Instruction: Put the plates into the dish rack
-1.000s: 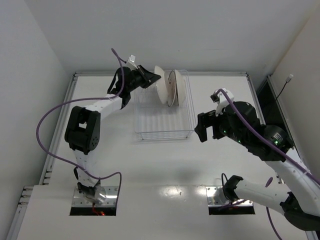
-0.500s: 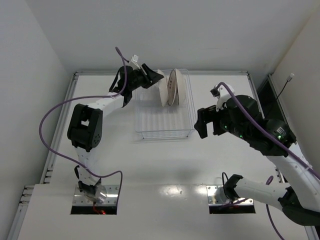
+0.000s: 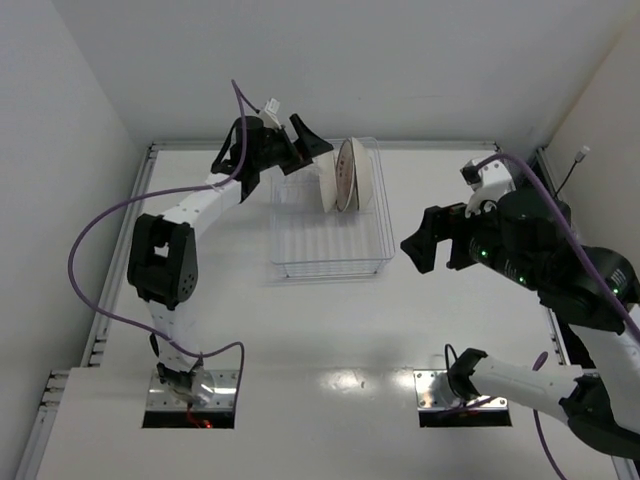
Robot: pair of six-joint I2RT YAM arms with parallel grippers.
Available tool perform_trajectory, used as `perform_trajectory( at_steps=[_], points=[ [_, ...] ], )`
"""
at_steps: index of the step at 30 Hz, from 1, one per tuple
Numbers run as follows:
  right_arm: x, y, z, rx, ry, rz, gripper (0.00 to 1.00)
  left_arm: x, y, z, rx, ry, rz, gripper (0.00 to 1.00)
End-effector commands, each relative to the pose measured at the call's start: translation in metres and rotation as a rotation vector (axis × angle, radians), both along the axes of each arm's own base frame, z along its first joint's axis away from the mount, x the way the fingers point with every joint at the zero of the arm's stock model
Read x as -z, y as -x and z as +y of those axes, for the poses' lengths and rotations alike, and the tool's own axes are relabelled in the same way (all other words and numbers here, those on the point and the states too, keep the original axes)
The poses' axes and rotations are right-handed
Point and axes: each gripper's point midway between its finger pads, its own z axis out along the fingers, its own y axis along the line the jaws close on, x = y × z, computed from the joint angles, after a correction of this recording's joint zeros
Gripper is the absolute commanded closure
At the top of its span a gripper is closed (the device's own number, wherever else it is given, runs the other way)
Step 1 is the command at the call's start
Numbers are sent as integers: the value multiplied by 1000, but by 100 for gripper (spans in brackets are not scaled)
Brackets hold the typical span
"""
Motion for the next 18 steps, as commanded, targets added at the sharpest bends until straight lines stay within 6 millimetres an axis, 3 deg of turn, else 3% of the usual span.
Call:
perform_trajectory(
  at_steps=[1, 2, 3, 4, 8, 12, 16, 17, 18],
  points=[
    [-15, 4, -8, 54, -62, -12, 0, -69, 33, 21, 11, -61, -125, 0],
    [-13, 5, -10, 69, -61, 0, 0, -76, 41, 24, 13, -75, -134, 0],
    [-7, 4, -10, 69, -43, 19, 0, -98, 54, 31, -6, -88, -173, 0],
    [-4, 5, -13, 103, -50, 39, 0, -95, 62, 40, -33, -127, -139, 0],
    [41, 6, -28, 204, 69, 173, 0, -107, 99, 78, -116, -325, -166, 0],
    [69, 11, -19, 167, 95, 254, 0, -80, 145, 127, -225, -540, -107, 0],
    [78, 11, -4, 100, 20, 225, 0, -62, 186, 174, -382, -641, -111, 0],
    [77, 9, -1, 94, -34, 169, 0, -39, 194, 188, -429, -687, -72, 0],
    [78, 8, 0, 91, -60, 143, 0, -34, 202, 196, -458, -699, -71, 0]
  ],
)
